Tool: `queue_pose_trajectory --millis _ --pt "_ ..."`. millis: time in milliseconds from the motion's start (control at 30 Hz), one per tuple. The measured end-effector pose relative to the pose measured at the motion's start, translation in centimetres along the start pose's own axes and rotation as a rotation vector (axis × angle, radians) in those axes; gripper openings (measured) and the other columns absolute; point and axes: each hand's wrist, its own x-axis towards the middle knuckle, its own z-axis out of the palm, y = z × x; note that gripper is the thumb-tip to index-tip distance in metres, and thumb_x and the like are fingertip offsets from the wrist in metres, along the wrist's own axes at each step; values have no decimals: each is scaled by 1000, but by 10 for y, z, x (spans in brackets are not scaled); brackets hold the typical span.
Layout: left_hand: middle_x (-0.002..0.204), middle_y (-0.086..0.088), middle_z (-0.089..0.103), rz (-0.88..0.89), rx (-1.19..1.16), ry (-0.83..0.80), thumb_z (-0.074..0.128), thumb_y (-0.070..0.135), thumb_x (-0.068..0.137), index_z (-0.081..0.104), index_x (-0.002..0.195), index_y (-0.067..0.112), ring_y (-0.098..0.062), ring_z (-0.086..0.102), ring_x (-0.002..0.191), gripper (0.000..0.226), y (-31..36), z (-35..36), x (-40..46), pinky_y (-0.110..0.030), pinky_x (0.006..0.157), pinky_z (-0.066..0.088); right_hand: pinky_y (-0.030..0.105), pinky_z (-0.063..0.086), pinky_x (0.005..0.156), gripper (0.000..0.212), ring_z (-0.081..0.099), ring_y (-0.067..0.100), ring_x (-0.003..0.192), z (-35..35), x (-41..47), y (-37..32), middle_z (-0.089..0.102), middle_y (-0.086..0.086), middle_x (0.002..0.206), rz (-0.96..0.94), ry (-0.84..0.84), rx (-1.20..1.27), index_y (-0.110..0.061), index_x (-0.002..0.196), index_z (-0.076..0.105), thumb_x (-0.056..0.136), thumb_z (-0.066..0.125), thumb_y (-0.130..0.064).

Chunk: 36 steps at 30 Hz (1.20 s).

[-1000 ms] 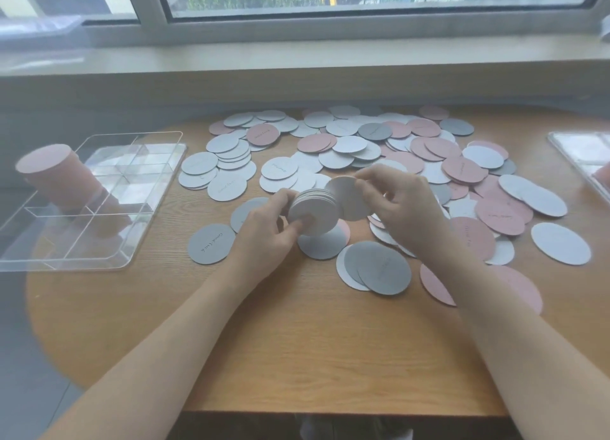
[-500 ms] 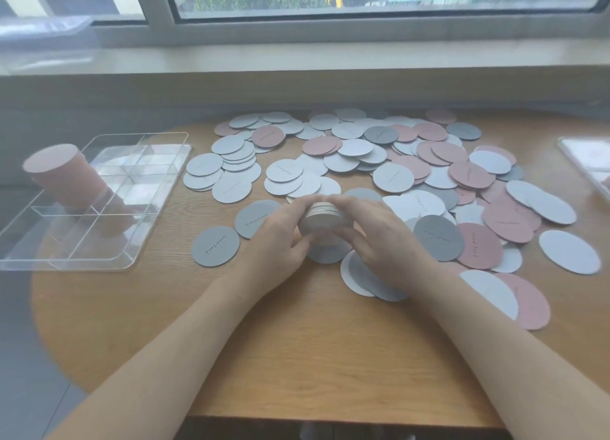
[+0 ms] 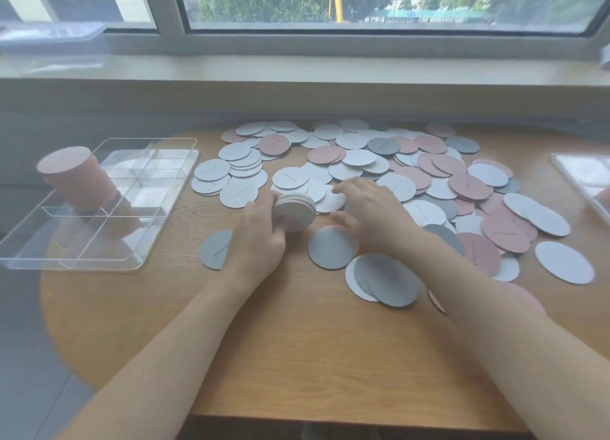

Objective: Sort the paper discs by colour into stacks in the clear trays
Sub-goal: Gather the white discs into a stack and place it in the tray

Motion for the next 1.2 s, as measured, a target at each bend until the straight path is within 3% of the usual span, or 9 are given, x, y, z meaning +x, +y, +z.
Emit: queue_pose_trajectory --millis 133,400,533,667,767,900,1000,1067,1200 --pt "97 0 56 15 -3 -1 60 6 90 54 113 17 -20 47 88 26 4 1 -2 -32 76 37 40 32 106 54 42 20 129 3 22 -9 49 -2 138 5 -63 5 -24 137 48 91 56 -51" --pt "97 0 58 50 -7 13 62 8 91 55 110 16 -18 47 88 22 3 2 -2 -24 72 30 30 32 93 35 51 21 115 1 26 -8 61 0 122 -83 -30 -86 -24 126 61 99 49 -44" --pt "99 2 58 52 -17 11 63 7 91 56 112 15 -16 45 86 24 3 1 -2 -21 73 30 32 27 70 19 57 30 90 -6 16 -8 64 1 93 -100 27 -162 -16 101 61 102 46 -27" --pt "99 2 60 75 -36 -2 63 9 91 55 109 18 -17 50 90 22 3 1 -3 -27 77 37 39 37 58 4 51 35 66 -11 -1 -5 48 -1 69 -90 118 -134 -11 93 54 95 52 -12" --pt "96 0 63 97 -58 -16 65 12 92 56 109 19 -18 52 82 21 6 0 -4 -31 76 41 43 44 62 13 50 35 67 -17 -9 -3 56 5 70 -25 213 -44 -8 97 57 99 49 -18" --pt "90 0 64 119 -104 -39 68 14 92 58 106 17 -20 55 75 18 12 -2 -6 -28 72 43 39 44 66 22 54 28 72 -18 -23 -3 64 4 76 -2 331 268 -12 97 62 100 47 -29" --pt "87 3 63 143 -88 -32 69 14 91 58 105 20 -17 54 74 19 13 -2 -6 -17 68 39 19 41 67 9 53 7 69 -15 -28 -9 60 -13 74 11 330 481 -12 92 66 96 61 -19" --pt "88 7 64 139 -81 -45 68 13 92 60 115 19 -10 52 71 25 13 -2 -7 -13 67 38 9 35 63 5 51 0 66 -14 -28 -12 55 -22 63 32 332 550 -10 90 68 93 65 -13" --pt "88 22 58 154 -110 -101 66 9 93 49 141 18 9 52 66 52 15 0 -7 -9 65 37 11 35 63 4 50 1 65 -10 -27 -20 57 -24 64 43 307 653 -14 87 69 90 68 -12"
